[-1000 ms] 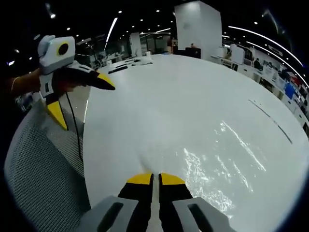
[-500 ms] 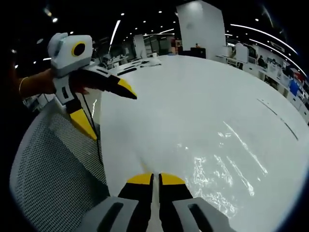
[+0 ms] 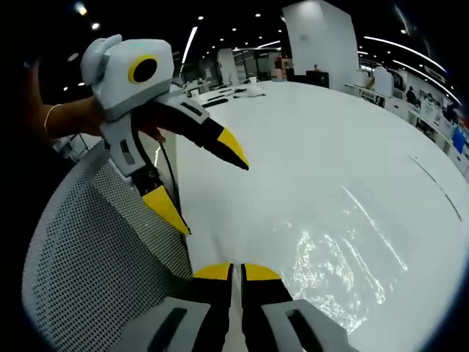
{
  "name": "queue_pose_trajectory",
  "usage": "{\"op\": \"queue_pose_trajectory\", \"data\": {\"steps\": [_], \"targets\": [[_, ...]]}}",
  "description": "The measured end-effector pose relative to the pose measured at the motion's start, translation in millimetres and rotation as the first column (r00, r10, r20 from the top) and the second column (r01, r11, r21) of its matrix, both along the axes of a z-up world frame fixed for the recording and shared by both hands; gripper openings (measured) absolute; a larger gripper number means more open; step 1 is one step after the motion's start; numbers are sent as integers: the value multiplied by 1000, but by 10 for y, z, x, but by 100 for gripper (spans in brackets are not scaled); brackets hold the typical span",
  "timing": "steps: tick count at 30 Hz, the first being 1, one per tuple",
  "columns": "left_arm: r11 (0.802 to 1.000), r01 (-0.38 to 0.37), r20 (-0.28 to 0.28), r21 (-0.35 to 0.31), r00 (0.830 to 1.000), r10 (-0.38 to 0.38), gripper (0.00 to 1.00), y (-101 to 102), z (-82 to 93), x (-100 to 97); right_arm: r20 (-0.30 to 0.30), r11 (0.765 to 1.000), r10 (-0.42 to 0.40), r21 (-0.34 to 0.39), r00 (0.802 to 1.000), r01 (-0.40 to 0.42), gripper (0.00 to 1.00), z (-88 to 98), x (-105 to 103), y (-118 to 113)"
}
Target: Open the resealable bag by pulling the two sides of the seal apart until the entire bag opening is separated and visibly accessible.
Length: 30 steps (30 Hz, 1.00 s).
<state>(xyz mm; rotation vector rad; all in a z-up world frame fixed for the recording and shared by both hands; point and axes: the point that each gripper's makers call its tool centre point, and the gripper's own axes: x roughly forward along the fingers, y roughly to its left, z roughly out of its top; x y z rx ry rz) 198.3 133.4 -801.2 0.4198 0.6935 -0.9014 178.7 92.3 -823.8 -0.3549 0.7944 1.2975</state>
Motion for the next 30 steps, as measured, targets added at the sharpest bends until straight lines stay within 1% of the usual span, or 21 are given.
{"op": "queue_pose_trajectory", "data": {"steps": [2,4,9,12,15,17,19,22,24,25,27,29,30], "targets": [[999,26,5,19,1000,-26,47,-28,-15,-24,-1,1000,13,-3,1000,-13,0,4,-33,4],[996,69,9,48,998,-70,45,-61,-34,-51,-2,1000,19,-4,1000,-19,0,5,-52,3],[989,130,27,68,991,-132,42,-170,-44,-81,-10,1000,25,-4,1000,-25,0,5,-92,4],[981,173,29,83,984,-176,39,-220,-52,-108,-16,1000,26,-4,1000,-26,0,7,-119,4],[967,223,40,121,973,-229,36,-242,-77,-131,-19,999,34,-7,999,-34,0,2,-154,3],[960,245,47,133,966,-253,34,-253,-83,-141,-19,999,39,-11,999,-39,0,-6,-169,0],[954,267,45,139,960,-275,32,-269,-84,-165,-22,999,41,-10,999,-42,0,-4,-180,3],[945,303,29,126,951,-308,26,-308,-97,-209,-22,999,48,-12,999,-48,0,-5,-195,6],[936,325,29,133,943,-332,20,-329,-106,-233,-19,999,51,-14,999,-51,0,-6,-202,6],[928,343,33,145,936,-351,18,-343,-111,-248,-19,999,52,-15,998,-52,0,-7,-206,6],[917,366,35,158,926,-376,17,-358,-117,-266,-19,998,56,-17,998,-57,0,-8,-215,6],[901,393,33,182,914,-405,16,-367,-131,-285,-18,998,62,-19,998,-63,0,-6,-226,6],[879,422,35,221,898,-439,16,-355,-143,-289,-18,998,67,-21,998,-67,0,-7,-232,6]]}}
